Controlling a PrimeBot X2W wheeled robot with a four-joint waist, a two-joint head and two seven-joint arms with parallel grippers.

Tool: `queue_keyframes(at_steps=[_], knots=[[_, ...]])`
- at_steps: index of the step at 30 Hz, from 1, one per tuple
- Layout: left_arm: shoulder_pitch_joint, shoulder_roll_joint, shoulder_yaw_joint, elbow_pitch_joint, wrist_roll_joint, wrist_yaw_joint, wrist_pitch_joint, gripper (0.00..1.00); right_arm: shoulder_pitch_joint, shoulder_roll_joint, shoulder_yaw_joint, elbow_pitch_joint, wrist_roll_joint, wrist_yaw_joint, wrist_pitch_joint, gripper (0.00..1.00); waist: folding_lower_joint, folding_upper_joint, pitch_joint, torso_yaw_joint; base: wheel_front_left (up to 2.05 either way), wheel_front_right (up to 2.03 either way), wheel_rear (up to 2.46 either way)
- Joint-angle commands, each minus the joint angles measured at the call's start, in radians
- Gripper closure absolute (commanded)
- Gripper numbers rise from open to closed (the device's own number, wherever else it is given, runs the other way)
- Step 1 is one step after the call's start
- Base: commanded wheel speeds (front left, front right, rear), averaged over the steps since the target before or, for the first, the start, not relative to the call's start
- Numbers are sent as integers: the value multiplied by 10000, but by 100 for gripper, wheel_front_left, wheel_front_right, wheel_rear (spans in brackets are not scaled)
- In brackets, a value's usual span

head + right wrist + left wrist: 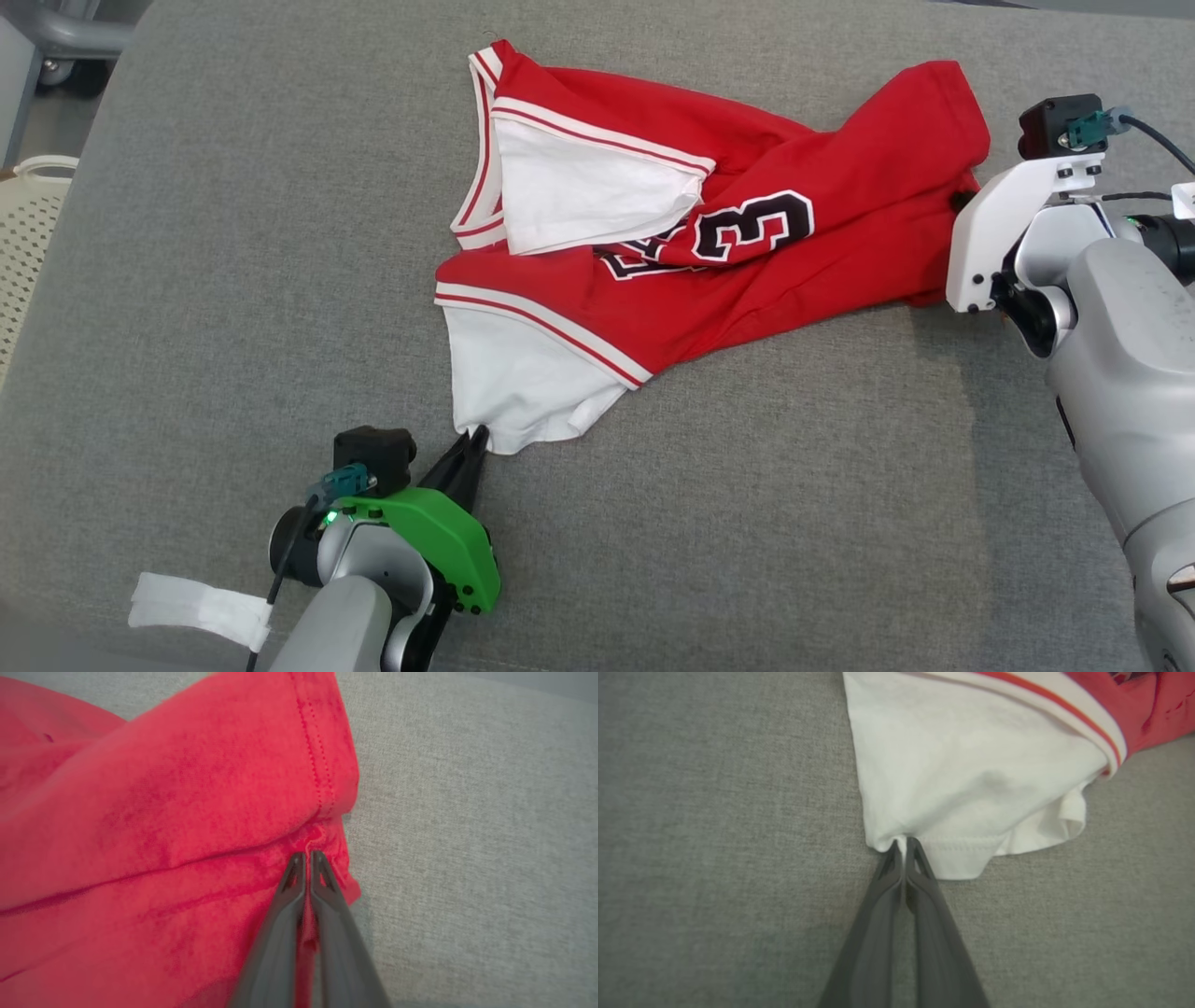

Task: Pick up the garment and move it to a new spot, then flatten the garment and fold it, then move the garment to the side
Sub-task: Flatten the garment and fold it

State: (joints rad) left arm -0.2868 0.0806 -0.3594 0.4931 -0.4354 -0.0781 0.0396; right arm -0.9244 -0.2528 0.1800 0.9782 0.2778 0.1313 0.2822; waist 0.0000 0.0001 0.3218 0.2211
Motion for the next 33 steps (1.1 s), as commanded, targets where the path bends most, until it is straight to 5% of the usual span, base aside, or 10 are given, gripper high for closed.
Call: queue_keyframes(at_steps=[1,13,21,33], knots=[[-12,123,-9,220,-29,95,96,100,144,-52,19,-89,2,-11,-90,100,0,-1,-13,5,0,0,0],[105,473,642,-1102,-278,377,-1051,100,737,-444,275,-1766,-168,-11,-757,100,0,-1,-535,-60,0,0,0],[858,945,984,-2573,-416,752,-702,100,2770,-768,-28,-4447,88,-11,65,100,0,-1,-839,-218,0,0,0],[1905,1476,910,-3380,-122,1329,-86,100,6790,150,-1363,-8535,-680,-11,1597,100,0,-1,-847,-407,0,0,0]])
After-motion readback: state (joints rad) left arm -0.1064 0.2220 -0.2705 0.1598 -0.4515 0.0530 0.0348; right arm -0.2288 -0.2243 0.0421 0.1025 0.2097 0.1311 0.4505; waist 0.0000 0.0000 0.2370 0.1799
